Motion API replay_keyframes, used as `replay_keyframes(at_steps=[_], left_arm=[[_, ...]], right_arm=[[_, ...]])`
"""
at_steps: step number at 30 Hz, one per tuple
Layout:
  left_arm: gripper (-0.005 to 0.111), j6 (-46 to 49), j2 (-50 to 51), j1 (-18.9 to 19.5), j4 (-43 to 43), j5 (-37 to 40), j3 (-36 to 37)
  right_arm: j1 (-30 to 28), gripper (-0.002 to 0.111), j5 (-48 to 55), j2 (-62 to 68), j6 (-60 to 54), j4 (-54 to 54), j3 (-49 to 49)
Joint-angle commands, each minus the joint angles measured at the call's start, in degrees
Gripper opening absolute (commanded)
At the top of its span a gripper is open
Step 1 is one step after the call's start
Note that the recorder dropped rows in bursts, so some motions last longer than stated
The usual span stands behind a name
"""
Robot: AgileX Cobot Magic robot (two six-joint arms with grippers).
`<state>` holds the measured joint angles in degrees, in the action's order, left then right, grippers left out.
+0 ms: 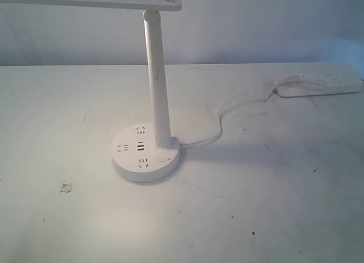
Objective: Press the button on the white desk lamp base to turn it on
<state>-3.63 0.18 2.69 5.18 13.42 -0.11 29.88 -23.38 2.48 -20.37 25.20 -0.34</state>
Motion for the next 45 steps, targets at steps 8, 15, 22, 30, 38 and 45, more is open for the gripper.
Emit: replay_keyframes(at_steps=[8,15,22,30,38,45], left_arm=[[0.000,-0.03,-0.18,-0.02,-0.35,-0.09,0.11],[0.000,-0.03,-0.18,-0.02,-0.35,-0.09,0.11],[0.000,-0.03,-0.18,-0.02,-0.35,-0.09,0.11],[0.000,-0.03,-0.18,-0.02,-0.35,-0.09,0.11],[0.000,-0.03,-0.18,-0.02,-0.35,-0.09,0.11],[0.000,-0.03,-0.18,-0.02,-0.35,-0.09,0.11]], right_arm=[[-0.83,0.000,12.96,-2.29,-5.53,1.69,0.34],[-0.83,0.000,28.19,-2.29,-1.69,2.35,0.34],[-0.83,0.000,32.28,-2.29,7.32,3.25,0.34],[-0.83,0.000,32.28,-2.29,7.32,3.25,0.34],[-6.75,0.000,32.65,-2.48,7.32,3.25,0.34],[-39.94,0.000,32.65,-2.48,7.32,3.25,0.34]])
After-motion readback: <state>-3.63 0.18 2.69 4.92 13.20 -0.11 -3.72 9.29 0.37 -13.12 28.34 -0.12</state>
